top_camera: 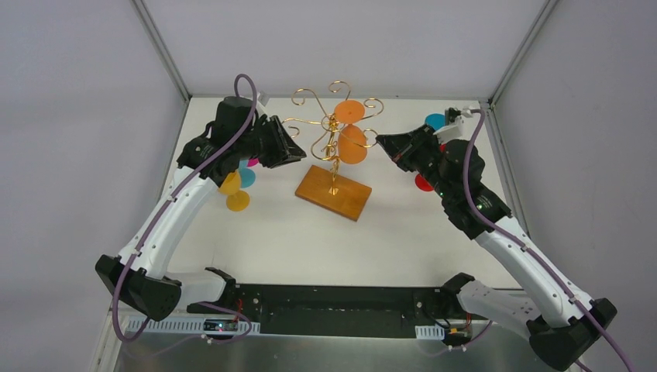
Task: Take the wine glass off the wine glass rack
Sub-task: Adjust the wine rack at the center of the board.
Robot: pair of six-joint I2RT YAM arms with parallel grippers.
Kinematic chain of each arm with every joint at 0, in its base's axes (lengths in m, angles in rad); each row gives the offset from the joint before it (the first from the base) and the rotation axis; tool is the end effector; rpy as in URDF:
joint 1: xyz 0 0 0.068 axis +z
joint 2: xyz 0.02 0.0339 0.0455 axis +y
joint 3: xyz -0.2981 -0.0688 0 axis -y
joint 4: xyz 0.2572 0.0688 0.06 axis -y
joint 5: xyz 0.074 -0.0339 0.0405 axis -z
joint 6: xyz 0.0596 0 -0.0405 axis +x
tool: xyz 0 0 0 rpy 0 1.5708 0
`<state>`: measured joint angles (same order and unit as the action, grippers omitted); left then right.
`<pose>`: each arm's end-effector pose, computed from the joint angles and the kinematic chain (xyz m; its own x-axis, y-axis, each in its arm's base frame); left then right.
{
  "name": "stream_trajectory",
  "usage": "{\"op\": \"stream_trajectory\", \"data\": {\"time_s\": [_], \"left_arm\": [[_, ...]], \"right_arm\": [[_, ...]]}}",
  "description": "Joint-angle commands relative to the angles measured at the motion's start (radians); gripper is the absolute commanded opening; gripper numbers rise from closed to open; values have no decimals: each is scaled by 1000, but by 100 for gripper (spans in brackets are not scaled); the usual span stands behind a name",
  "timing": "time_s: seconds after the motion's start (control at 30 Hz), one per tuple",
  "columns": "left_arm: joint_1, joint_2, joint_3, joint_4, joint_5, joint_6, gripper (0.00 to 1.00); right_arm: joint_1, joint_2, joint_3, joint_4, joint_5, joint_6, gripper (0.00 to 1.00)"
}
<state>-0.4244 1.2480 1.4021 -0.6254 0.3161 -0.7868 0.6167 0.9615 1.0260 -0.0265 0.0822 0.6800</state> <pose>0.2537 -0.1350 0.4357 -0.7480 -0.4005 -0.5292 0.1616 0.6634 -0.7306 0.1949 0.1322 0.4395 -0.2962 0.5582 -0.7751 -0.4156 0.6553 0.6308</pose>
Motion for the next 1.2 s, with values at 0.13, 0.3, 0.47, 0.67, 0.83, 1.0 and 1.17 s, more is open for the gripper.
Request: {"op": "stream_trajectory", "data": {"time_s": [0.13,0.3,0.47,0.67,0.83,1.0,1.17], "left_arm": [[31,-43,24,-14,10,46,26],[38,-52,19,-23,15,56,26],[43,-62,-6,-27,17,68,26],[49,-77,-41,-27,22,80,27],[52,-88,-51,-27,21,86,27],[55,-95,-58,-28,28,92,28],[57,-114,-60,-46,31,115,30]], "right_arm": [[57,-9,-11,-13,4,-3,0],[81,-16,-14,-22,30,-10,0],[81,-30,-20,-41,62,-25,1],[81,-39,-38,-59,75,-27,9],[81,-43,-50,-59,81,-28,18],[81,-60,-55,-73,103,-33,36],[81,-98,-49,-118,188,-105,46]]}}
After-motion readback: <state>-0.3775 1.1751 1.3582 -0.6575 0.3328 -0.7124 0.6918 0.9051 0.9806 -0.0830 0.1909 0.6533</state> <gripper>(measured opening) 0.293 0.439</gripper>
